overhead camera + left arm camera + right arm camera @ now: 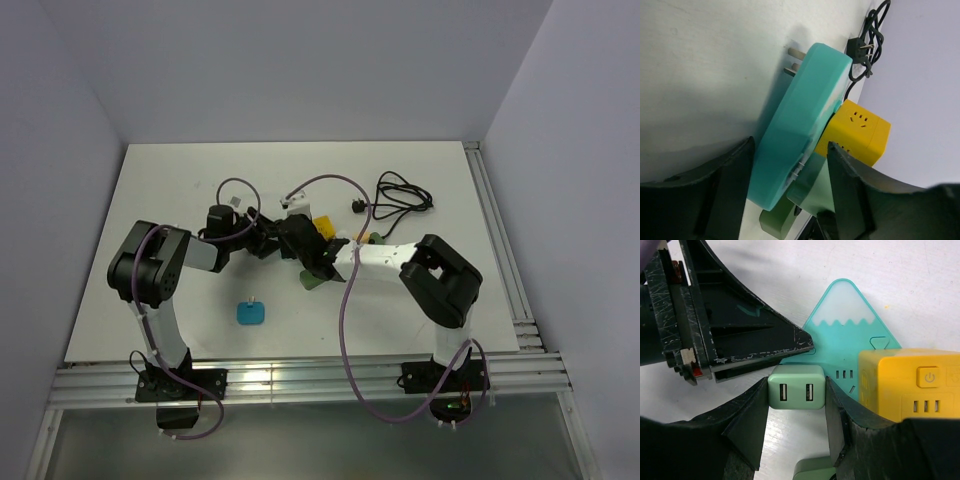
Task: Insert the plug
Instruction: Insert the plug into the socket.
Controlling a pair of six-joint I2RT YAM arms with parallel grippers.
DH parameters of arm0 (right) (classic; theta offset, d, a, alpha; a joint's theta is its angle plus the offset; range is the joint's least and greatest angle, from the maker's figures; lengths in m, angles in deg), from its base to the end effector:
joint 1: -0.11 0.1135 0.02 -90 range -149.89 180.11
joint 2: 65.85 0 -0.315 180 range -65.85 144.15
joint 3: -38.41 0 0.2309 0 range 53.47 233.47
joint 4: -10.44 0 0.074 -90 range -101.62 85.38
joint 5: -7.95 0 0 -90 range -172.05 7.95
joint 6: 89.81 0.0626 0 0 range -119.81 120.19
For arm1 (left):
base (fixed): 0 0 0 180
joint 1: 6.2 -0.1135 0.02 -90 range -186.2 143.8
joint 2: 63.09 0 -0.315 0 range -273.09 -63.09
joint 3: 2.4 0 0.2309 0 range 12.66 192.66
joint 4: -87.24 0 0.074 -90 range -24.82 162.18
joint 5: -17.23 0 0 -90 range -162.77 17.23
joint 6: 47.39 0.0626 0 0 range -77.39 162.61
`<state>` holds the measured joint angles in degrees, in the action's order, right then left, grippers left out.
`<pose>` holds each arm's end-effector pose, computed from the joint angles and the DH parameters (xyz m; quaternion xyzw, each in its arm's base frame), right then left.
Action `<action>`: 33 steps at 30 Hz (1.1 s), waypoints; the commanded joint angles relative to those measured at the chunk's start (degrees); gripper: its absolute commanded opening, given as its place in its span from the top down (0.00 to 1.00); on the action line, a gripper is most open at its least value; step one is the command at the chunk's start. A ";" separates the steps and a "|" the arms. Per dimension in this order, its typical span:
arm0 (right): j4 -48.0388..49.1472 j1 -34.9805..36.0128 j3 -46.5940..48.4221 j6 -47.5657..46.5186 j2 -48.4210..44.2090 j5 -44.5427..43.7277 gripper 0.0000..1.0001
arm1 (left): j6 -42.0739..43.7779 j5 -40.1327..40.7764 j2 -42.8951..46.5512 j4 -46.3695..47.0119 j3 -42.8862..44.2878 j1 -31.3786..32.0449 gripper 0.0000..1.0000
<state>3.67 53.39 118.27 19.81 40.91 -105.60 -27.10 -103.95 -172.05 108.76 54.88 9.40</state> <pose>0.2748 0.3266 0.2378 -0.1577 0.8540 0.1298 0.4786 0.3532 -0.1323 0.1662 -0.2603 0.8045 -0.4968 0.1955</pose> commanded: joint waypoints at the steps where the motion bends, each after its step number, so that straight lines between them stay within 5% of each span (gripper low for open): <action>1: -7.94 0.34 -1.43 4.46 5.56 4.74 0.96 | -1.48 -4.95 5.34 3.33 0.06 2.16 0.35; 6: -13.65 0.25 1.82 4.38 8.28 7.03 0.96 | -2.01 -4.68 5.26 3.76 0.06 2.77 0.22; 22: -25.26 0.25 8.34 4.99 14.45 5.97 0.98 | -6.58 -5.82 1.92 9.04 0.23 3.30 0.17; 33: -25.61 -0.81 11.57 1.14 3.82 5.71 0.41 | -2.54 -5.13 3.40 2.37 3.04 1.02 0.06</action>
<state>-12.46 52.67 129.65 21.51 45.02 -104.25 -29.92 -103.66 -170.94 110.02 54.92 9.81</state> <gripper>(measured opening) 0.562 0.927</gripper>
